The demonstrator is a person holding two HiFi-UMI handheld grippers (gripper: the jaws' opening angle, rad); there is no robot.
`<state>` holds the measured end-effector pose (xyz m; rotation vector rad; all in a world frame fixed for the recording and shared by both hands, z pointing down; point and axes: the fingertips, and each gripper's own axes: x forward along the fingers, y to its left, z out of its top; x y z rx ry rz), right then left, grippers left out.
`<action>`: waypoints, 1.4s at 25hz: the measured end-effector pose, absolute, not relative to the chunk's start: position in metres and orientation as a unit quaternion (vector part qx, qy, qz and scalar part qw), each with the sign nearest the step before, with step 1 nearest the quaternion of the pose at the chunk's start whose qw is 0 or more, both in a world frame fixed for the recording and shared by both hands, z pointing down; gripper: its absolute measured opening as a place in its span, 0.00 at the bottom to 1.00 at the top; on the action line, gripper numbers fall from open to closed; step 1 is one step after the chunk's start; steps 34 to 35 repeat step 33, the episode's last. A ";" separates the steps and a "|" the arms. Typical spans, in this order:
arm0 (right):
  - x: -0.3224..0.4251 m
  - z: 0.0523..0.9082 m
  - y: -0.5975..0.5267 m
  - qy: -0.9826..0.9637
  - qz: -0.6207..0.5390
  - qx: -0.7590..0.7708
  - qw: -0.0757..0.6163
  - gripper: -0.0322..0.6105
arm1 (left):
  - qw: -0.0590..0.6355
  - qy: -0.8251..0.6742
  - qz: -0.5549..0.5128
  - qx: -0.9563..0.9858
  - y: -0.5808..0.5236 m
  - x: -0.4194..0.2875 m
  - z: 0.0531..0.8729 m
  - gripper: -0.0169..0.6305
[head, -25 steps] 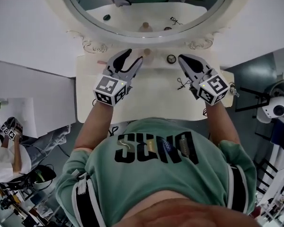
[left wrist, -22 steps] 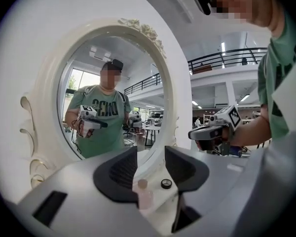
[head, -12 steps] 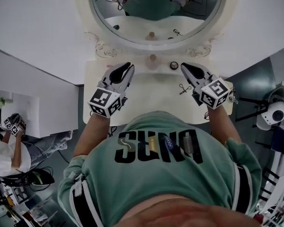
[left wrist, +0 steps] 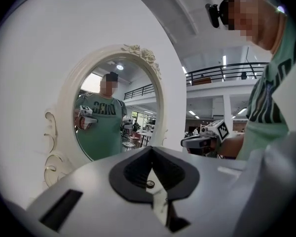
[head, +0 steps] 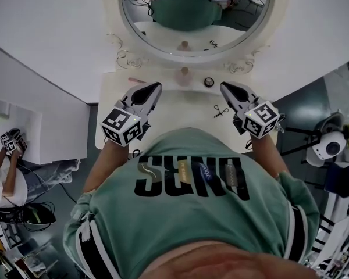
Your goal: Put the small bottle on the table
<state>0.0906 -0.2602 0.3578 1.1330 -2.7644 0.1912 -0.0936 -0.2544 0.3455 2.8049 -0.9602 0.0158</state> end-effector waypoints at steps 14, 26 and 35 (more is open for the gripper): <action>0.096 0.365 -0.258 -0.916 0.068 0.386 0.088 0.04 | 0.105 -0.318 0.017 0.942 -0.256 -0.084 0.349 0.04; 0.095 0.366 -0.257 -0.918 0.063 0.382 0.091 0.04 | 0.107 -0.324 0.018 0.940 -0.253 -0.087 0.353 0.04; 0.091 0.364 -0.254 -0.919 0.059 0.379 0.092 0.04 | 0.110 -0.326 0.019 0.939 -0.249 -0.089 0.354 0.04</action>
